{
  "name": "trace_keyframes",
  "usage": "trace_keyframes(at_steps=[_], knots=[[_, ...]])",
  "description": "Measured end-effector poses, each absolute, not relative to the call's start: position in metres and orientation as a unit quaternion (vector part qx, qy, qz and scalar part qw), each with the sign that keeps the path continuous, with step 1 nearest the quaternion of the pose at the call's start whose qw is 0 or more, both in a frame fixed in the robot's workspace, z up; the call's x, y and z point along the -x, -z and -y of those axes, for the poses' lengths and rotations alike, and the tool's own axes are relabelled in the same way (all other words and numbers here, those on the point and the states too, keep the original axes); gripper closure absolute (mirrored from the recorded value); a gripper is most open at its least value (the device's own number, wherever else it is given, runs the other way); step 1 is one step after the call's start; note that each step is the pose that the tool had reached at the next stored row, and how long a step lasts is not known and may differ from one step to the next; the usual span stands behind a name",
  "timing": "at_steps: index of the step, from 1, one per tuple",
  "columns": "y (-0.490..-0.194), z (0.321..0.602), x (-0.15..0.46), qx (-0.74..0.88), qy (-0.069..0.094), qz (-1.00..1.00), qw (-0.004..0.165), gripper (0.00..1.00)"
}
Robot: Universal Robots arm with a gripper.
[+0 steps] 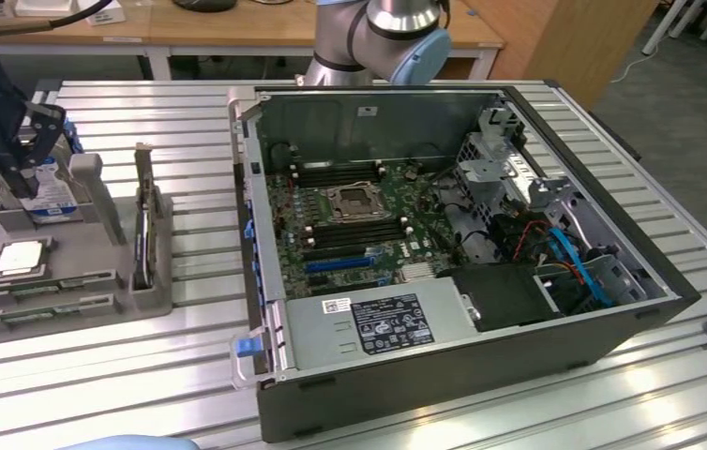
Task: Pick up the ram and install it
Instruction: 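Pick up the ram and move it above insertion slot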
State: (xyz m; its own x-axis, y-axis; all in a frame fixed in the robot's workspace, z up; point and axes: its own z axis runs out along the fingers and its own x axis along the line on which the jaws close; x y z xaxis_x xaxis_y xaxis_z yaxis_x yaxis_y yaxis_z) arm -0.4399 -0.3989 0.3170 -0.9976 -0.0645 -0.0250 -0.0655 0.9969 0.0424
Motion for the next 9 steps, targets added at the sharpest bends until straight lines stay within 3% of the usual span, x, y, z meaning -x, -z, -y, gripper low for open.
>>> trace_keyframes(at_steps=[9], knots=[[-0.3157,0.3989,0.4399,0.074,-0.022,-0.997,0.011,0.90]])
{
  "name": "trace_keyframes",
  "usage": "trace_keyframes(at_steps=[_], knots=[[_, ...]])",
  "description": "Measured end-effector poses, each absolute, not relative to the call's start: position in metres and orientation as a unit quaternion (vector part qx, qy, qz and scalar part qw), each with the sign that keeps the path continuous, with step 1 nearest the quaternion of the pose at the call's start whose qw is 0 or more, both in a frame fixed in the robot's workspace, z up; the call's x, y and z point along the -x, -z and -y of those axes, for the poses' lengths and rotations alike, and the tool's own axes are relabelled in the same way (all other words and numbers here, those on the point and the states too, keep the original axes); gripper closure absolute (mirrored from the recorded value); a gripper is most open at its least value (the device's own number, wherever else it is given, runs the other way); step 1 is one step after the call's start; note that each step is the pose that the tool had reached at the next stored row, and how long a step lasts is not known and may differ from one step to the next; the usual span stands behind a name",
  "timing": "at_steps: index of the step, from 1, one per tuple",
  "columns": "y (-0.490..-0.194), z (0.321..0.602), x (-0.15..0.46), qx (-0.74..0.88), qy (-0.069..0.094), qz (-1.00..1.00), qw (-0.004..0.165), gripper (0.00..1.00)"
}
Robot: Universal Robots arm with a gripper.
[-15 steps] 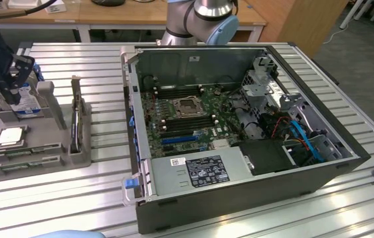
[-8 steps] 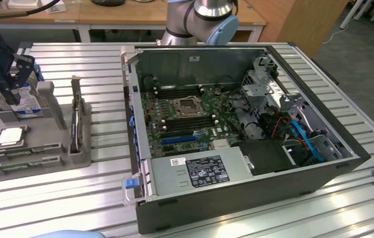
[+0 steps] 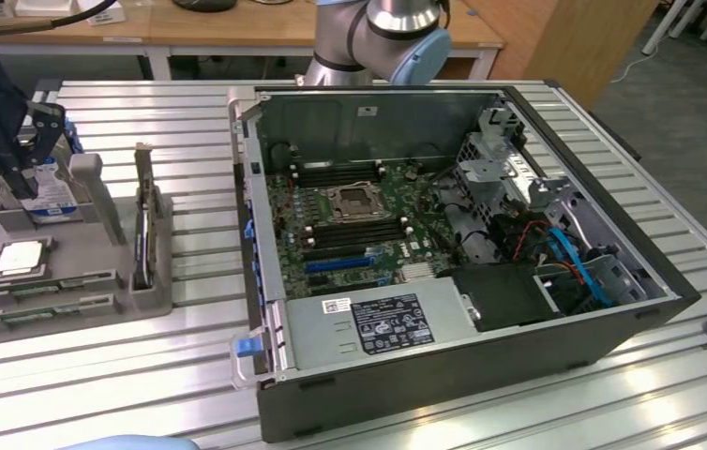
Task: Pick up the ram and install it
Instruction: 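Pick up the ram and move it above insertion slot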
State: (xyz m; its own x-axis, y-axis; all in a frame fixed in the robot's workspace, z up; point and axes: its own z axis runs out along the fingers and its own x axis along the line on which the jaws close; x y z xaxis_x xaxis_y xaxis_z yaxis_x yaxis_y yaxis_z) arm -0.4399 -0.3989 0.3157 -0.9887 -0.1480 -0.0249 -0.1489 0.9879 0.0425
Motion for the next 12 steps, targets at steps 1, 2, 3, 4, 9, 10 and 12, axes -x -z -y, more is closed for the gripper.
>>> trace_keyframes(at_steps=[1,2,3,4,9,10,12], knots=[[-0.3156,0.3989,0.4399,0.078,-0.022,-0.997,0.011,0.90],[-0.3155,0.3989,0.4399,0.082,-0.022,-0.996,0.011,0.90],[-0.3155,0.3989,0.4399,0.085,-0.023,-0.996,0.011,0.90],[-0.3154,0.3989,0.4399,0.090,-0.023,-0.996,0.011,0.90],[-0.3149,0.3989,0.4399,0.111,-0.026,-0.993,0.010,0.90],[-0.3147,0.3989,0.4399,0.115,-0.027,-0.993,0.010,0.90],[-0.3146,0.3989,0.4399,0.123,-0.028,-0.992,0.010,0.90]])
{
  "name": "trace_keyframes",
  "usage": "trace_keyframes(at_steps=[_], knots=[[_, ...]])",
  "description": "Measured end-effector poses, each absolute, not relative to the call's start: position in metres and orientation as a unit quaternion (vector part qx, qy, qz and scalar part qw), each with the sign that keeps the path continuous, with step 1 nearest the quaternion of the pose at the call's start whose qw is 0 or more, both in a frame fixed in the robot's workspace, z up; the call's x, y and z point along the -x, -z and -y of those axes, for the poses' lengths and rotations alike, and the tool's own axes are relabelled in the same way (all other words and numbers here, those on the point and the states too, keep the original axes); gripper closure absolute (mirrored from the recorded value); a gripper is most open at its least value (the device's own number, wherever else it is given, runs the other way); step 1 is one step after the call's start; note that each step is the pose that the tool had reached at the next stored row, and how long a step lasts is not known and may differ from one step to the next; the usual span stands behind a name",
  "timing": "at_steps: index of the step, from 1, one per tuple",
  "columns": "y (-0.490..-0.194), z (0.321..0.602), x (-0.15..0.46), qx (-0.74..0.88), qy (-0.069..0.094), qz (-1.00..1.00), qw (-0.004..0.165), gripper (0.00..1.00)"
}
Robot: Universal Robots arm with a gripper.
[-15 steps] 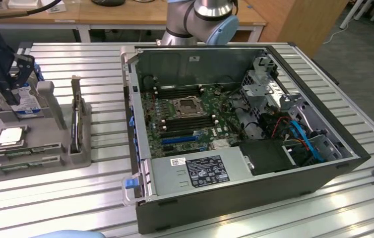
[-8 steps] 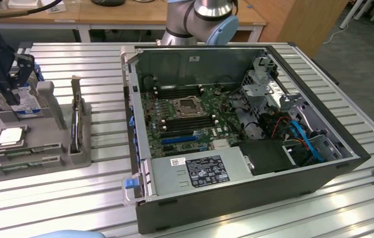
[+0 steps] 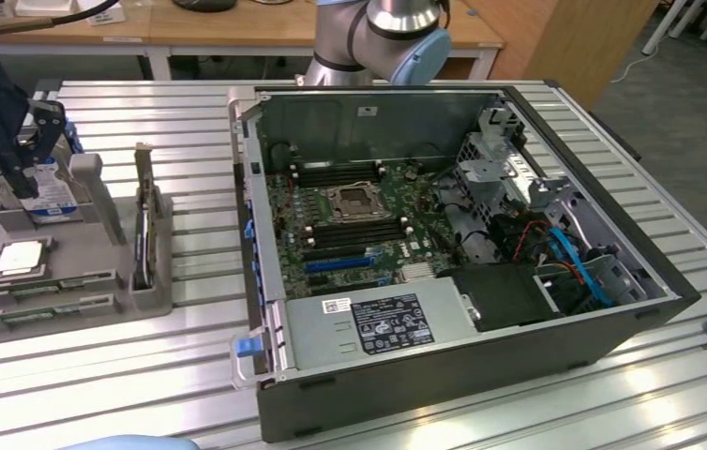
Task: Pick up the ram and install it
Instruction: 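Pick up the ram and move it above insertion slot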
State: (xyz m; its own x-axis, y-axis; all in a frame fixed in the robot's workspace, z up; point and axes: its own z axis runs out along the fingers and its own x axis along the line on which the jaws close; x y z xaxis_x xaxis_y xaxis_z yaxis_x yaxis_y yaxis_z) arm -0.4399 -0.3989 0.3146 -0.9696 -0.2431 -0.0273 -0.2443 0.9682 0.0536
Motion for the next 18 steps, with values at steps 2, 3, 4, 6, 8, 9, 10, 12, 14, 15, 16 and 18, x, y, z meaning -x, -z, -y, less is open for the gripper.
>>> trace_keyframes(at_steps=[2,3,4,6,8,9,10,12,14,15,16,18], knots=[[-0.3145,0.3990,0.4398,0.130,-0.031,-0.991,0.010,0.90],[-0.3144,0.3990,0.4398,0.134,-0.033,-0.990,0.010,0.90],[-0.3143,0.3990,0.4398,0.137,-0.035,-0.990,0.011,0.90],[-0.3142,0.3989,0.4399,0.144,-0.037,-0.989,0.011,0.90],[-0.3141,0.3988,0.4399,0.151,-0.038,-0.988,0.011,0.90],[-0.3142,0.3989,0.4399,0.153,-0.038,-0.987,0.011,0.90],[-0.3141,0.3989,0.4399,0.156,-0.038,-0.987,0.010,0.90],[-0.3139,0.3989,0.4399,0.164,-0.038,-0.986,0.010,0.90],[-0.3137,0.3989,0.4399,0.173,-0.038,-0.984,0.010,0.90],[-0.3136,0.3989,0.4398,0.178,-0.039,-0.983,0.009,0.90],[-0.3135,0.3989,0.4398,0.182,-0.039,-0.982,0.009,0.90],[-0.3132,0.3989,0.4398,0.193,-0.039,-0.980,0.009,0.90]])
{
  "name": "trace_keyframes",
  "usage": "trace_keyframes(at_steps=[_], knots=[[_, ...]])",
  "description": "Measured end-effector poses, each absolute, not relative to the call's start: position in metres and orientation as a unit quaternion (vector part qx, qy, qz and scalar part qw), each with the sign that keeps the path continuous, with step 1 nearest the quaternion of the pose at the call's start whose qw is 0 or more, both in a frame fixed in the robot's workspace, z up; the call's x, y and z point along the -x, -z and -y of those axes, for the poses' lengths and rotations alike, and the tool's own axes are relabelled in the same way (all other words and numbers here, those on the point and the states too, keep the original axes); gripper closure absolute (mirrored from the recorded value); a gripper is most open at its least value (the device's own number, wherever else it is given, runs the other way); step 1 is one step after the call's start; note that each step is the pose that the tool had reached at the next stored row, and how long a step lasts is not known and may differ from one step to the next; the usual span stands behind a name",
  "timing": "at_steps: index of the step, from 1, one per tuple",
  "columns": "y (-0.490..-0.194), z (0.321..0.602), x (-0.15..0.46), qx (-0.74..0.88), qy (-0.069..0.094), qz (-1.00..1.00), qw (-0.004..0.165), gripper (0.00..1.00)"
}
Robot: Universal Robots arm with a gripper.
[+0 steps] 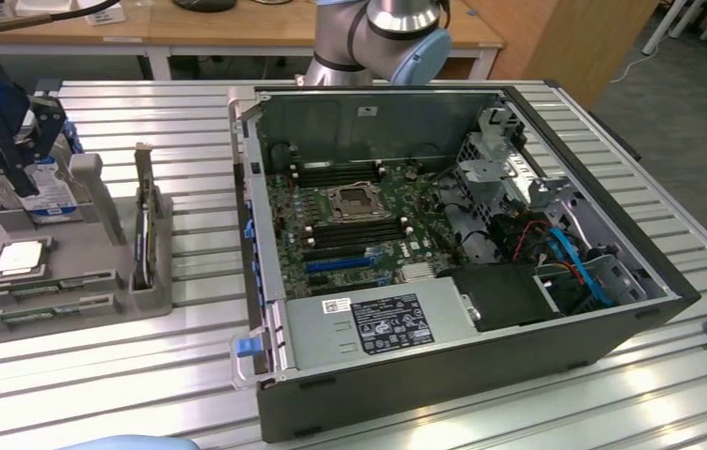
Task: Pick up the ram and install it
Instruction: 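Pick up the ram and move it above insertion slot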
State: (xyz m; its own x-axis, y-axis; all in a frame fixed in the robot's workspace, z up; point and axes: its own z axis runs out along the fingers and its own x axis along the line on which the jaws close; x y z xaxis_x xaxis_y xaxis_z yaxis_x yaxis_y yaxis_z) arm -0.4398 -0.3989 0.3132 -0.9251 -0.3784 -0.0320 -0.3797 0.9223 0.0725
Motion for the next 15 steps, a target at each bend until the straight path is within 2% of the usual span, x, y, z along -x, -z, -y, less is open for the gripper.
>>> trace_keyframes(at_steps=[15], knots=[[-0.3116,0.3989,0.4399,0.281,-0.039,-0.959,0.005,0.90]])
